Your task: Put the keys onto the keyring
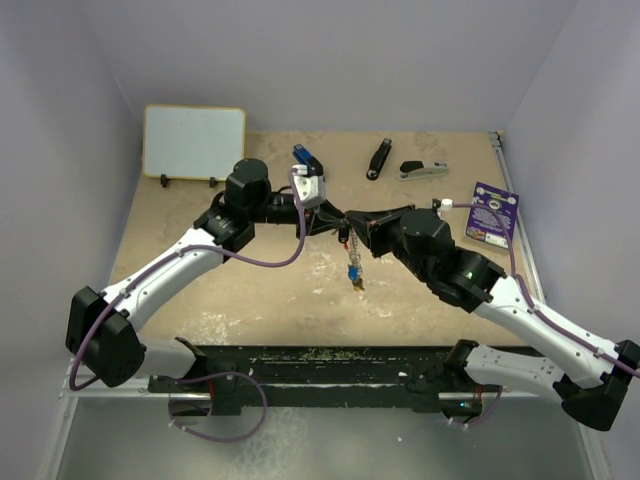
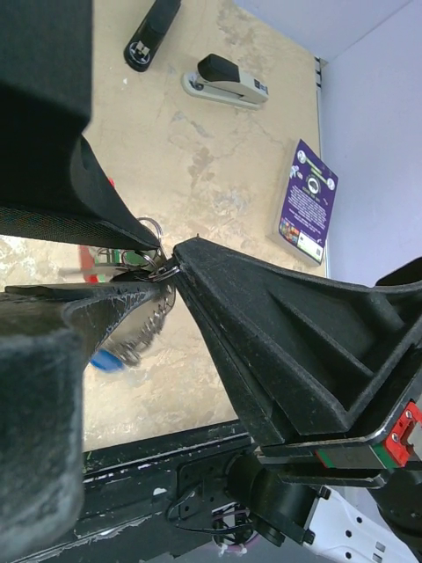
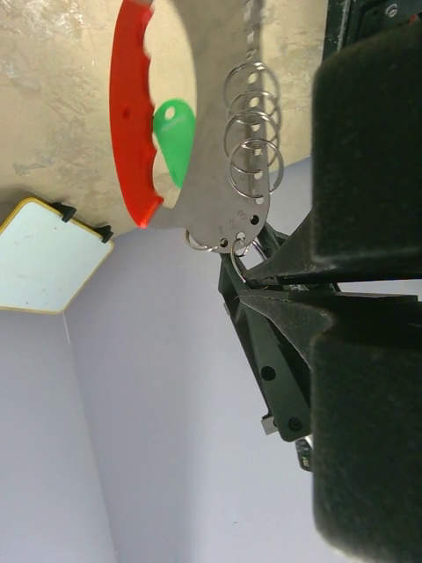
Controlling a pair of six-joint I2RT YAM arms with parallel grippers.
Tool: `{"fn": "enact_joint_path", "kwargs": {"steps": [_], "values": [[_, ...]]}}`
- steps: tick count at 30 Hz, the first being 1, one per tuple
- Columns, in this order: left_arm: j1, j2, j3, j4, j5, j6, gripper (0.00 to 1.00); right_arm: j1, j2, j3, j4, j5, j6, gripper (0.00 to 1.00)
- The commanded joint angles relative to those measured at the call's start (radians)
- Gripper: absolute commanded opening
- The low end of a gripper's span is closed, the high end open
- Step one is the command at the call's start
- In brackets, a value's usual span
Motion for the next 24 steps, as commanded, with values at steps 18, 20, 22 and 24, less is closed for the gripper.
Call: {"fn": "enact_joint_path", "kwargs": {"steps": [18,20,22,24], "values": [[-0.007,0.005,0.059,0.040,-0.026,-0.055,0.29,-0.003,0.016,0.039,0.127,0.029,-0.018,0.00],[-0.006,0.004,0.060,0.038,-0.034,-0.062,0.29,-0.003,0.022,0.043,0.124,0.029,-0.023,0.00],[-0.007,0.004,0.060,0.037,-0.042,-0.067,0.29,-0.003,0.027,0.044,0.120,0.029,-0.022,0.00],[-0.006,0.004,0.060,0.033,-0.048,-0.065,0.29,-0.003,0.028,0.039,0.129,0.026,-0.024,0.00]]}}
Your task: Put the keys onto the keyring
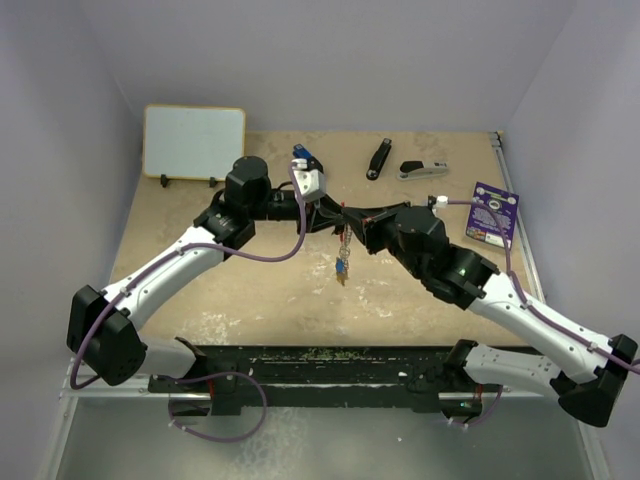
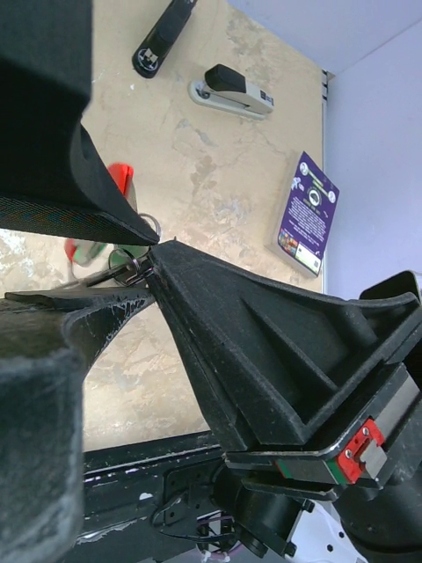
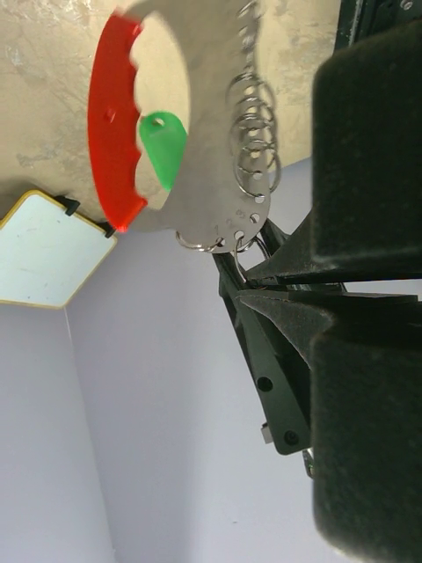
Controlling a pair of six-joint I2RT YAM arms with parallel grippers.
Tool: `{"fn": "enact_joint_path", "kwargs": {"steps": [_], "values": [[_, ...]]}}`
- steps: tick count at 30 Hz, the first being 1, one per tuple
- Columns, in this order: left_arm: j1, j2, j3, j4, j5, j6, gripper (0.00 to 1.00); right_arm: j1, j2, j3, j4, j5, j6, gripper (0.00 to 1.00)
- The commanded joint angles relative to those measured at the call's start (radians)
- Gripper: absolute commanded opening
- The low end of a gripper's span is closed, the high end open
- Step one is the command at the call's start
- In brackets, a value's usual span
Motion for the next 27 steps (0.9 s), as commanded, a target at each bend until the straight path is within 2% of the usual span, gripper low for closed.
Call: {"fn": "enact_joint_path", "kwargs": {"steps": [1,4,7,8,17,18,21,24,27], "values": [[-0.005,-0.005,0.044,0.022,-0.019,-0.024,0.29,-0.002,-0.004,0.040,0.078,0.016,-0.008,0.00],[-0.005,-0.005,0.047,0.014,-0.026,-0.016,0.27,-0.002,-0.010,0.039,0.075,0.020,-0.009,0.00],[-0.004,-0.005,0.047,0.011,-0.025,-0.013,0.08,-0.002,-0.017,0.039,0.071,0.023,-0.009,0.00],[-0.005,-0.005,0.047,0.010,-0.025,-0.013,0.04,-0.002,-0.017,0.039,0.071,0.023,-0.009,0.00],[-0.005,-0.004,0.044,0.013,-0.030,-0.009,0.03,-0.002,-0.032,0.018,0.107,0.023,-0.036,0.00],[-0.005,-0.005,0.044,0.013,-0.029,-0.003,0.03,-0.002,-0.039,0.015,0.110,0.027,-0.047,0.02],[-0.005,-0.005,0.052,-0.009,-0.023,0.041,0.03,-0.002,-0.066,0.018,0.088,0.046,-0.092,0.23],[-0.005,-0.010,0.070,-0.054,-0.022,0.101,0.03,-0.002,-0.102,0.049,-0.010,0.061,-0.145,0.41],[-0.004,-0.015,0.096,-0.129,-0.017,0.167,0.03,-0.002,-0.151,0.086,-0.066,0.071,-0.282,0.49]]}}
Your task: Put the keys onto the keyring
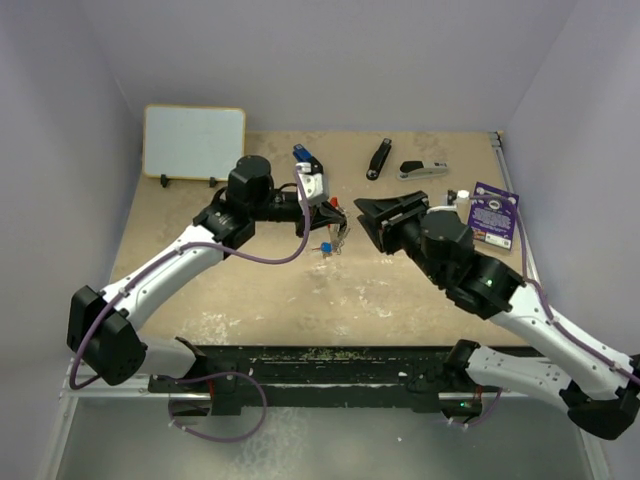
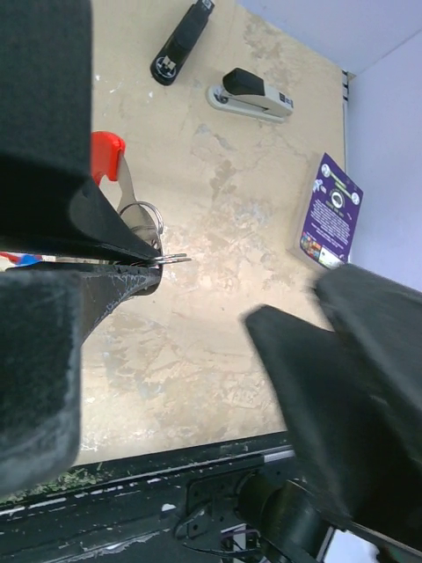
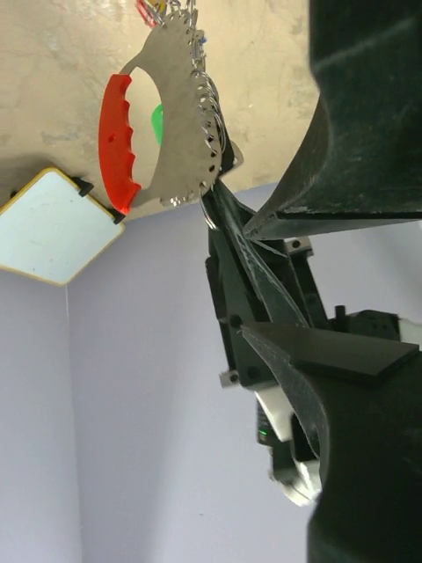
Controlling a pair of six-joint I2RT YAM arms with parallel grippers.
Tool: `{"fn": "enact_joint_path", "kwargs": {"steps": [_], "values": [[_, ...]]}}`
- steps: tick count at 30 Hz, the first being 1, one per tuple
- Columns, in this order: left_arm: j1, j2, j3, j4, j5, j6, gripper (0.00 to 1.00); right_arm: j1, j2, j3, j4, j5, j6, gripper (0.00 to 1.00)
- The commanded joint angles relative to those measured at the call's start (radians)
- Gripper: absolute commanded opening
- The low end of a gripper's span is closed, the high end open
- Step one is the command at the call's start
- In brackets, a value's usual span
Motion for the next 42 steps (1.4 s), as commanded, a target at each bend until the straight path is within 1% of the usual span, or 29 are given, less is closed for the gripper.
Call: {"fn": "enact_joint_path", "kwargs": {"steps": [1,3,5,6,8,10,11,13,15,16,17,19,21,24,27,30,33,37,42], "values": [[0.001,-0.016,0.092,-0.090,0.022,0.133,0.03,0.002,-0.082,0.087,-0.041,0.050,-0.247,0.50],[0.002,-0.012,0.128,-0.162,0.044,0.201,0.03,0.002,-0.096,0.108,-0.047,0.039,-0.423,0.51],[0.002,-0.004,0.179,-0.256,0.059,0.280,0.03,0.002,-0.091,0.140,-0.103,0.034,-0.578,0.51],[0.002,0.000,0.204,-0.307,0.068,0.333,0.03,0.002,-0.087,0.148,-0.125,0.039,-0.661,0.52],[0.002,0.021,0.269,-0.449,0.095,0.436,0.03,0.002,-0.091,0.131,-0.112,0.032,-0.840,0.52],[0.003,0.039,0.330,-0.573,0.124,0.536,0.03,0.002,-0.121,0.067,0.000,-0.046,-1.036,0.53],[0.002,0.048,0.356,-0.630,0.141,0.585,0.03,0.002,-0.148,0.018,0.065,-0.129,-1.117,0.53],[0.002,0.070,0.406,-0.737,0.169,0.677,0.03,0.002,-0.216,-0.117,0.230,-0.247,-1.265,0.52],[0.004,0.105,0.466,-0.842,0.210,0.730,0.03,0.002,-0.282,-0.231,0.407,-0.345,-1.348,0.50],[0.006,0.126,0.503,-0.908,0.242,0.770,0.03,0.002,-0.319,-0.292,0.497,-0.365,-1.380,0.49],[0.008,0.152,0.557,-0.978,0.294,0.816,0.03,0.002,-0.349,-0.351,0.621,-0.387,-1.406,0.48],[0.009,0.210,0.633,-1.110,0.364,0.879,0.03,0.002,-0.376,-0.437,0.769,-0.430,-1.442,0.46],[0.009,0.263,0.717,-1.182,0.411,0.901,0.03,0.002,-0.368,-0.456,0.823,-0.469,-1.463,0.46],[0.010,0.325,0.812,-1.291,0.434,0.944,0.03,0.002,-0.358,-0.466,0.875,-0.502,-1.499,0.45],[0.009,0.371,0.882,-1.376,0.461,0.990,0.03,0.002,-0.375,-0.531,1.016,-0.491,-1.501,0.44],[0.009,0.394,0.936,-1.425,0.495,1.004,0.03,0.002,-0.360,-0.560,1.123,-0.492,-1.521,0.43],[0.008,0.393,0.957,-1.415,0.525,0.977,0.03,0.002,-0.311,-0.579,1.228,-0.508,-1.528,0.41],[0.008,0.368,0.947,-1.336,0.575,0.869,0.03,0.002,-0.225,-0.591,1.359,-0.537,-1.530,0.38],[0.008,0.312,0.870,-1.134,0.640,0.664,0.03,0.002,-0.122,-0.581,1.496,-0.583,-1.509,0.35]]}}
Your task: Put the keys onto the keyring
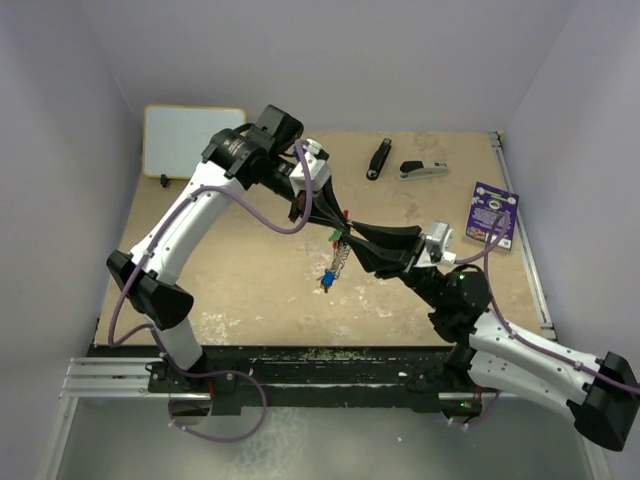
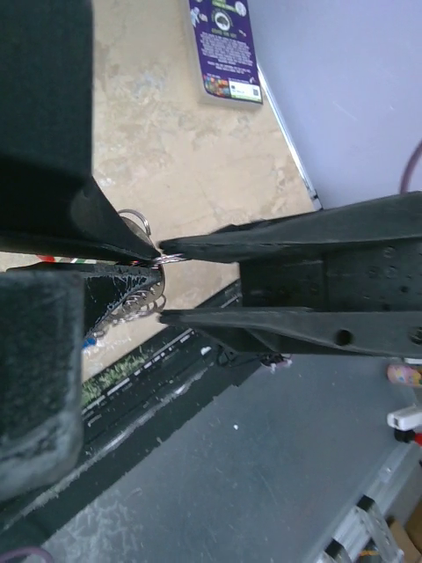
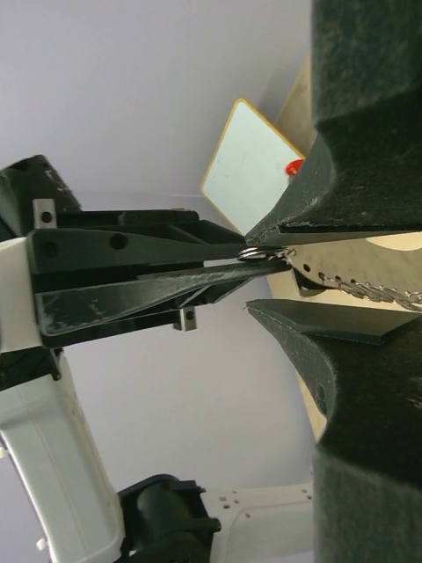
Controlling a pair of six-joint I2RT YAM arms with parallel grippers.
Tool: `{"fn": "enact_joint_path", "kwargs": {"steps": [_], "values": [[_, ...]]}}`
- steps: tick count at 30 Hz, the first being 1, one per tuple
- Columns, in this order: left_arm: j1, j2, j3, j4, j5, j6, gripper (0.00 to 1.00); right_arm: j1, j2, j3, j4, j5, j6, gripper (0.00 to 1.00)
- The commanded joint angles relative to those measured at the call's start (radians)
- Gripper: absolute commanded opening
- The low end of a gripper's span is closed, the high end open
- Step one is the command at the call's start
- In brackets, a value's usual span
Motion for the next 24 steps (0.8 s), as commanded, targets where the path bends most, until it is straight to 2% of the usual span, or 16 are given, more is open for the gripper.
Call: {"fn": "enact_joint_path", "kwargs": {"steps": [1,6,24], "values": [[0.003,-0.105,-0.053,0.210,0.132,-0.199,0.03,0.003,0.055,0.009,0.235,-0.052,-0.002,0.34],[0.003,-0.147,-0.109,0.341,0.134,-0.318,0.03,0.002,0.061,0.007,0.257,-0.053,0.003,0.30],[0.007,-0.160,-0.163,0.453,0.172,-0.410,0.03,0.002,0.066,0.024,0.307,-0.060,0.002,0.26]]}}
